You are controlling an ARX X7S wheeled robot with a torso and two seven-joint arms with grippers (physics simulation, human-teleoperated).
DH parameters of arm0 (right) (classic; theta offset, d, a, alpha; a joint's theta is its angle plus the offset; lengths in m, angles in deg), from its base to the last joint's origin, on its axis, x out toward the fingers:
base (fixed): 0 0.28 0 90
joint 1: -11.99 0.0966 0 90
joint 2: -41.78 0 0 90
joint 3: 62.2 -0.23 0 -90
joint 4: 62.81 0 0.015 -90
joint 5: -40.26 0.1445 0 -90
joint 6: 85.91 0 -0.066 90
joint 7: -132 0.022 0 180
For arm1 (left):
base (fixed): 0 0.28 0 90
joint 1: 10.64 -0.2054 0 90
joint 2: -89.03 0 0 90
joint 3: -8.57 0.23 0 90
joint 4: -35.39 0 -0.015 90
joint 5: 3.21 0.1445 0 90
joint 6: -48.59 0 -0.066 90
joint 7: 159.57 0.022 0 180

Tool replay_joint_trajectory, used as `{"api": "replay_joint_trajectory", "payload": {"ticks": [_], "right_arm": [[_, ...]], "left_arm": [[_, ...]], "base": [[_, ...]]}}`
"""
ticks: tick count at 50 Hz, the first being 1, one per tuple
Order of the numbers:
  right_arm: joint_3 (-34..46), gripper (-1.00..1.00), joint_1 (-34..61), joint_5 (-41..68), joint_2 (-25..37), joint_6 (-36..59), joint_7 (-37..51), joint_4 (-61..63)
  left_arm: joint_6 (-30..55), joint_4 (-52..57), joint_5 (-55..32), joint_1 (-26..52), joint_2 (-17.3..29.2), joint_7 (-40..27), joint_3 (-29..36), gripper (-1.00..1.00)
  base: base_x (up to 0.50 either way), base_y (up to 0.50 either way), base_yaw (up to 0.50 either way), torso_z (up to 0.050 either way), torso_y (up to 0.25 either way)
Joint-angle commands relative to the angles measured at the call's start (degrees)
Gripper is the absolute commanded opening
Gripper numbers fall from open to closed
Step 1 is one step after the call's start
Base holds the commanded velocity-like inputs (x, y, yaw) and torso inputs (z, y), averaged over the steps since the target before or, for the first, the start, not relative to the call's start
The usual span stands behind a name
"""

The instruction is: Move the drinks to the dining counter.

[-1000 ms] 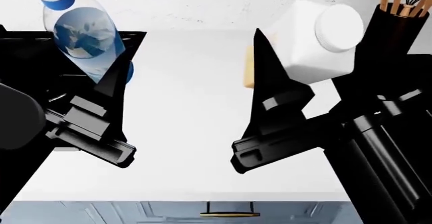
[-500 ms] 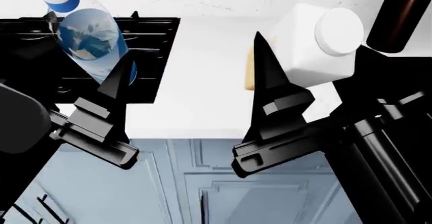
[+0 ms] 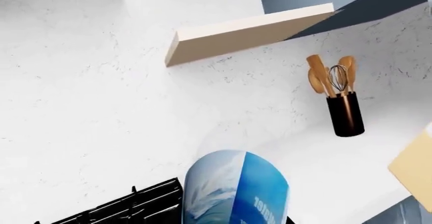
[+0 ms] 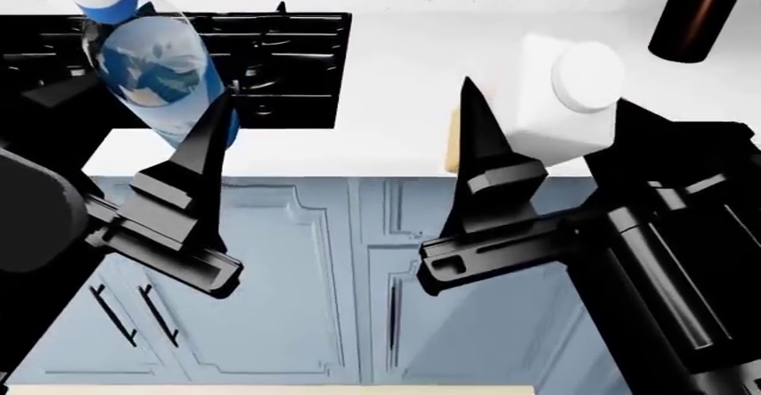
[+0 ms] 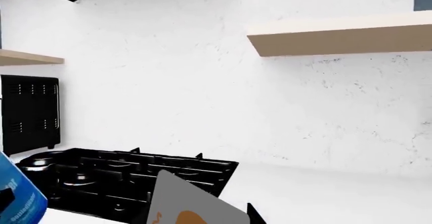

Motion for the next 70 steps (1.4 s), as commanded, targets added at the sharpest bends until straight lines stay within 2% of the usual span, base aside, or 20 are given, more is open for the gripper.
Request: {"api": "replay_joint_trajectory", "payload": {"ticks": [1,19,33,38,41,46,52,58,67,70], "right_arm": [[1.1,-1.0,-1.3,-2.6,1.1,-2.0,-1.0,-0.4],[1.7,-1.0,-1.9,-3.2,1.2,-1.2,-0.5,1.3],[3.5,-1.0,-0.6,-2.5,1.2,-0.2,0.8,1.4],[3.6,-1.0,0.5,-0.9,1.1,-0.7,1.3,1.5],[6.0,-1.0,2.6,-0.6,2.8,-3.0,1.4,1.6],[9.0,-1.0,5.1,-0.7,5.1,-6.3,1.4,1.6],[15.1,-1.0,11.3,-0.7,8.5,-10.8,1.4,1.6],[12.4,-1.0,2.5,-10.2,12.2,-10.2,-9.5,-4.3],[14.1,-1.0,4.0,-15.5,8.8,-7.8,-15.9,-11.4],[14.7,-1.0,6.1,-15.7,7.2,-7.0,-16.8,-13.6]], "left_arm": [[-0.6,-0.2,0.0,1.8,0.4,0.0,-2.0,-1.0],[-0.9,0.2,0.5,0.9,0.8,-0.2,-2.2,-1.0],[-1.6,0.8,0.5,0.4,2.0,0.0,-2.5,-1.0],[-0.3,2.5,-2.8,2.6,3.8,-0.5,-3.9,-1.0],[1.3,2.8,-5.8,5.1,4.8,-0.2,-5.7,-1.0],[1.4,2.8,-7.1,5.0,6.1,0.7,-7.1,-1.0],[3.6,2.8,-11.8,5.2,7.9,1.8,-13.3,-1.0],[3.4,2.8,-13.1,3.8,13.4,3.5,-16.4,-1.0],[7.7,2.8,-20.2,7.3,13.4,-1.8,-20.6,-1.0],[10.4,2.8,-25.7,10.4,13.4,-4.5,-24.0,-1.0]], "base": [[-0.5,0.16,0.0,0.0,0.0],[-0.48,0.07,0.1,0.001,0.0],[-0.01,0.0,0.5,0.0,0.0],[0.0,0.0,0.5,0.002,0.0],[0.0,0.0,0.5,0.0,0.0],[0.0,0.0,0.5,0.0,0.0],[0.0,0.0,0.5,0.0,0.0],[0.0,0.0,0.5,0.002,0.0],[0.0,0.0,0.5,0.0,0.0],[0.0,0.0,0.5,0.0,0.003]]}}
